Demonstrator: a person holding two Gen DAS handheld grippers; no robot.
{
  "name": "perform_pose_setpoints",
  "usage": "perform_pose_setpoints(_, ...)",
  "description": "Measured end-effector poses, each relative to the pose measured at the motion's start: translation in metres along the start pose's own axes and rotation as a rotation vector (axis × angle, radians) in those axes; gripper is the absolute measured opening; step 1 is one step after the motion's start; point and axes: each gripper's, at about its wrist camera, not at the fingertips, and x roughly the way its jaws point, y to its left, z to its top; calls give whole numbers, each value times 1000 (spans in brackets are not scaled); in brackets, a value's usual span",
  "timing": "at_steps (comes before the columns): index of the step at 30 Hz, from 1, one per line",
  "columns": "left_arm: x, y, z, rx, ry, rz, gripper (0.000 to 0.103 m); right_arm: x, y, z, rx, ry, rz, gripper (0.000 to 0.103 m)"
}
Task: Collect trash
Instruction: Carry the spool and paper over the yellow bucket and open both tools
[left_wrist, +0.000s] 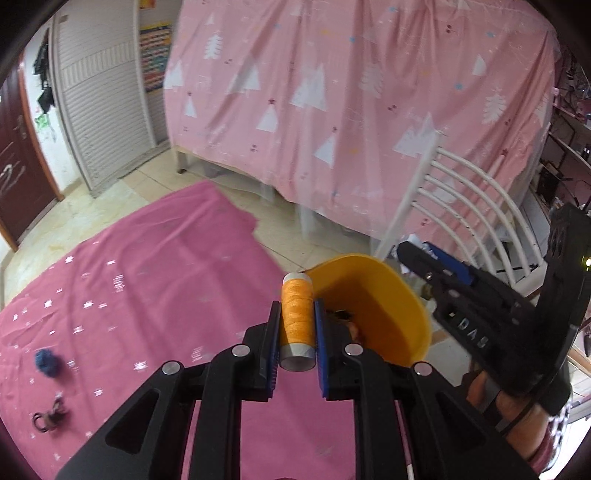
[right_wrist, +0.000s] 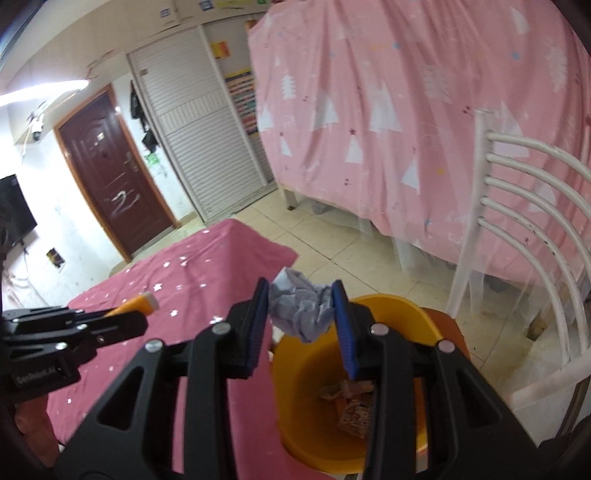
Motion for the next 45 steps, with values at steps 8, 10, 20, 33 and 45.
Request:
perform_pose_setpoints(8,33,-34,11,19,27,-33,11,4,-35,-1,80,5,-27,33)
perform_pose_setpoints(10,39,-38,12,21,40,-46,11,6,-39,-2,94,8,-26,33)
perform_pose_setpoints(20,55,-43,15,4,66,-32,43,10,-44,-3,114,16,-26,48)
perform_pose_setpoints(33,19,-17,12,-17,14,-22,48,7,-19,-3,59,16,-4,51)
perform_pose_setpoints(45,-33,58,-8,-93,-37,26,51,25,54,-10,-54,69,58,52)
